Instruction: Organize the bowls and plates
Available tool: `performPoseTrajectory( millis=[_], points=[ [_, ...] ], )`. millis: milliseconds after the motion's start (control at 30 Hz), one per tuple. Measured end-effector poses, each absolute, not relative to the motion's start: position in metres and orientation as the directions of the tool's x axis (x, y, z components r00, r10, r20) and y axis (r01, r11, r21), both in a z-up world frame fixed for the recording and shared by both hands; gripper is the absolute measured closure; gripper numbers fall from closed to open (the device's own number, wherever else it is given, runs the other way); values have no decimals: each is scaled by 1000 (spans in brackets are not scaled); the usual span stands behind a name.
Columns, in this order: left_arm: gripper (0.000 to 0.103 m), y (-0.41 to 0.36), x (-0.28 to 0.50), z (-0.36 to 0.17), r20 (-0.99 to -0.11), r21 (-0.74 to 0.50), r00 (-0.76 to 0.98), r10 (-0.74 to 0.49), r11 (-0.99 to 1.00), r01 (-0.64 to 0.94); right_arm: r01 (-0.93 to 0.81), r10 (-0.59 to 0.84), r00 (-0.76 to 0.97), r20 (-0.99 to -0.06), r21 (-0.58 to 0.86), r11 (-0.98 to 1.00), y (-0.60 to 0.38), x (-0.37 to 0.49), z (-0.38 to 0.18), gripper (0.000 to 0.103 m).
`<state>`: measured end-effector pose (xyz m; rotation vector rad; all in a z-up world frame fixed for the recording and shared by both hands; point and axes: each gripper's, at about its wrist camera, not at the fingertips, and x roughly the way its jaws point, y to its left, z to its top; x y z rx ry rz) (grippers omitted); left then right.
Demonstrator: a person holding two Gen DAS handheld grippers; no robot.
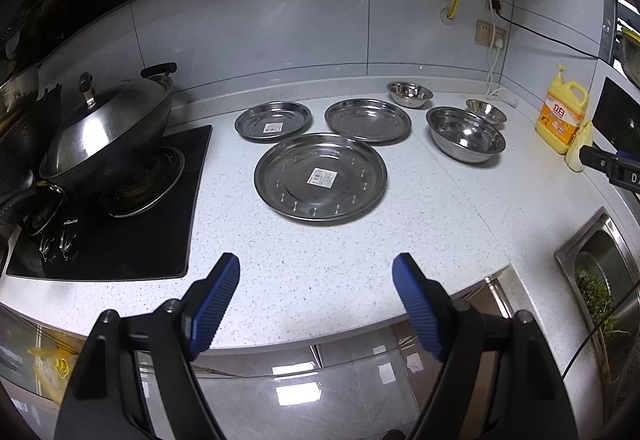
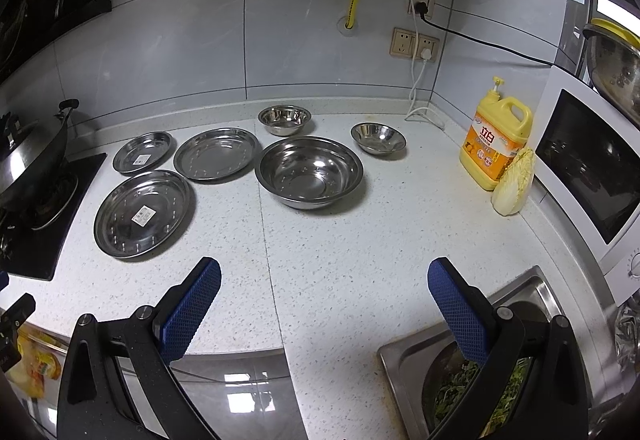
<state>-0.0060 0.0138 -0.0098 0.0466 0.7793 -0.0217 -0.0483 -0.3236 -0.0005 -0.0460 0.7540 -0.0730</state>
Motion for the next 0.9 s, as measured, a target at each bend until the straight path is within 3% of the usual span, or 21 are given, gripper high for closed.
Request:
performPoseTrajectory(
  millis=[900],
  points=[
    [25, 9, -11, -7, -702, 35, 712, 1, 999, 33, 34, -65, 724, -687, -59, 998, -326, -53, 1, 1]
  ],
)
